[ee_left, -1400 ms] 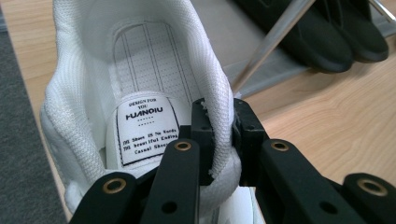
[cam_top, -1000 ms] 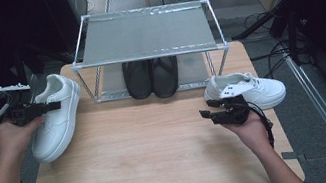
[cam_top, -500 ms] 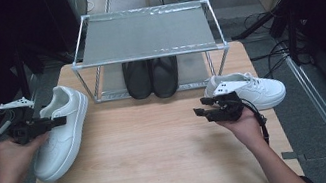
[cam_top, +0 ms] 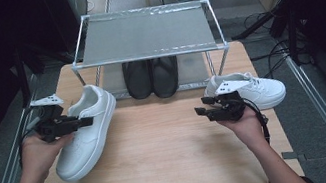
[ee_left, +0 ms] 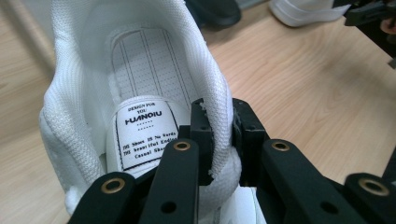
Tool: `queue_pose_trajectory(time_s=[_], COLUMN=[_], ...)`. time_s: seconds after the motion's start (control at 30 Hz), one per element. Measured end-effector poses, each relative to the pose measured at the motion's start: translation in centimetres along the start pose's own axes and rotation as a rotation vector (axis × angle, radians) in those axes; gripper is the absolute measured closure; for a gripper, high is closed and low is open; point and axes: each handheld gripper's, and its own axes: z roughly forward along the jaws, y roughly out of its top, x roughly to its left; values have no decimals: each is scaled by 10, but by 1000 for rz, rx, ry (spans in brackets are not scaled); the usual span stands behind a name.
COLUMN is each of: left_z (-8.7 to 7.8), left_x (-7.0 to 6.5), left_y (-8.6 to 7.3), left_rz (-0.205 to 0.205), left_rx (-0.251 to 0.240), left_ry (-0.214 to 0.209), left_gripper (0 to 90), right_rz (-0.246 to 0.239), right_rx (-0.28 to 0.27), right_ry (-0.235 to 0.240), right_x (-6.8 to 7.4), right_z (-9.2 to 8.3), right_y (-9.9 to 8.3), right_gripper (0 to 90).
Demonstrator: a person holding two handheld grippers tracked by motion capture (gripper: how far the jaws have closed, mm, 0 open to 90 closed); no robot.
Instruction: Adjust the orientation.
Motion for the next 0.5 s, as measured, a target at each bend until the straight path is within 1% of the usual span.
queue_pose_trajectory(time_s=[0.1, 0.2, 0.3, 0.43, 0.5], left_z=[12, 24, 36, 53, 62], left_x=[-10, -22, -31, -40, -45], left_y=[8, 15, 22, 26, 28], left_rz=[18, 56, 81, 81, 99], left_rx=[6, 21, 41, 44, 53], left_ry=[-31, -60, -91, -142, -154], left_gripper=[819, 818, 818, 819, 820], right_rz=[2, 6, 13, 21, 23], right_rx=[-2, -3, -9, -12, -13], right_ry=[-2, -7, -12, -22, -26], right_x=[1, 1, 0, 0, 1], right_z=[-1, -4, -7, -11, -13], right_y=[-1, -2, -4, -7, -9], right_gripper=[500, 500, 500, 500, 500])
